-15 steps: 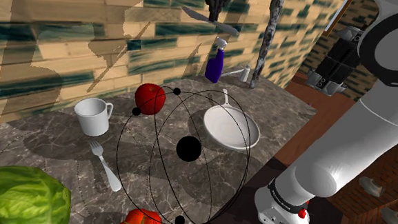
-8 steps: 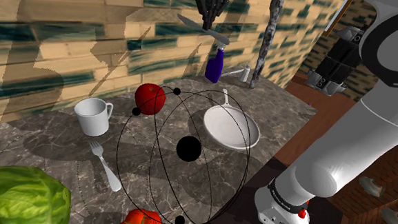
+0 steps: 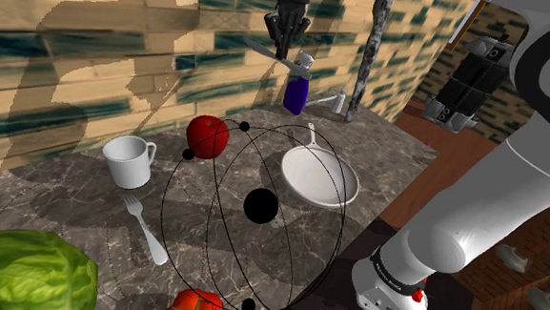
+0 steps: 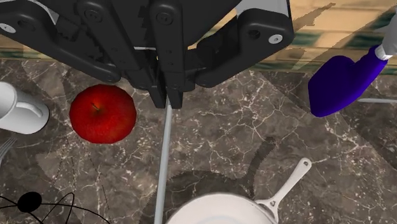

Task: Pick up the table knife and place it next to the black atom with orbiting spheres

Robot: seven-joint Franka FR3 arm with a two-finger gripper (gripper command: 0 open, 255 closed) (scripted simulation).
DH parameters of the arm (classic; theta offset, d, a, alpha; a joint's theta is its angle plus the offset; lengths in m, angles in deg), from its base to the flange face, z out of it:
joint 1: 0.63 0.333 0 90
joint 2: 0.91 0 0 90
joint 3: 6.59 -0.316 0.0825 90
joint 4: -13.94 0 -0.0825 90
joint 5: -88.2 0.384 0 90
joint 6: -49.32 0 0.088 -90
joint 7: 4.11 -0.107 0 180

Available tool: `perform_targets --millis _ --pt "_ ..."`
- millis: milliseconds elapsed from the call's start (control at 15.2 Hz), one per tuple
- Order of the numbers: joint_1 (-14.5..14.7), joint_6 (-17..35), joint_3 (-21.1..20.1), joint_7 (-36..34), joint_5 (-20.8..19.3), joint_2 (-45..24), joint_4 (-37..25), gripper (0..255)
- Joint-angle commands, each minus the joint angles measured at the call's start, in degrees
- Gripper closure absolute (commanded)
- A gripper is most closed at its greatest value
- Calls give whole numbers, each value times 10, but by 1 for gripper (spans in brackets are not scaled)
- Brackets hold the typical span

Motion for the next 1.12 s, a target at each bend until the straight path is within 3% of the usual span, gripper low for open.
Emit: perform_targets --millis 0,1056 --pt "-1 17 1 2 1 4 21 255" --pt "-1 145 1 6 4 24 169 255"
